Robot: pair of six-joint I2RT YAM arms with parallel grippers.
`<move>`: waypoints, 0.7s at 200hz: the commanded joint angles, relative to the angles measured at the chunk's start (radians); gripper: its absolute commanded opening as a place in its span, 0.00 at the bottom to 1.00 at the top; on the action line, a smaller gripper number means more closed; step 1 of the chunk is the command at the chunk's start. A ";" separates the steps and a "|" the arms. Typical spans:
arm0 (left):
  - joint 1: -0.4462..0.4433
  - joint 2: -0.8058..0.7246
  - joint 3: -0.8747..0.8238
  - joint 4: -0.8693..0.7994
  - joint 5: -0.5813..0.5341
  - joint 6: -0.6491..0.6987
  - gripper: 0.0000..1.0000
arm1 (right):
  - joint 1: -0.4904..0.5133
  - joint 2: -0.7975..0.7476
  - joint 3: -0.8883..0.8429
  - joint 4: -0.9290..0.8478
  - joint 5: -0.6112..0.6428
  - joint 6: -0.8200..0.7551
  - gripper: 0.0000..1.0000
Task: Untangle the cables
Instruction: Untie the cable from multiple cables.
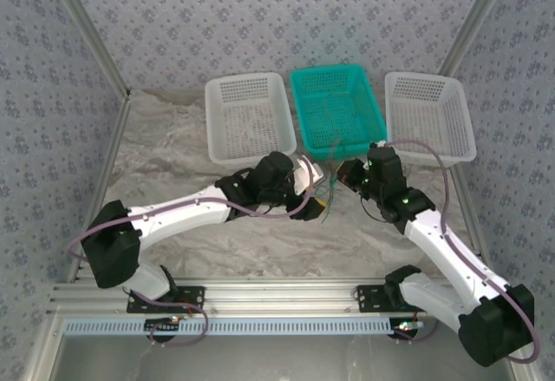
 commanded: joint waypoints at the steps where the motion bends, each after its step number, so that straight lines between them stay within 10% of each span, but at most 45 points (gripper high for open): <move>1: 0.038 -0.030 0.017 0.091 0.036 -0.022 0.66 | -0.007 -0.015 0.053 -0.055 -0.051 -0.169 0.00; 79: 0.121 -0.185 -0.233 0.285 0.145 -0.082 0.68 | -0.295 -0.034 0.086 -0.028 -0.374 -0.059 0.00; 140: 0.119 -0.015 -0.244 0.397 0.250 -0.147 0.71 | -0.360 -0.018 0.134 -0.014 -0.498 0.016 0.00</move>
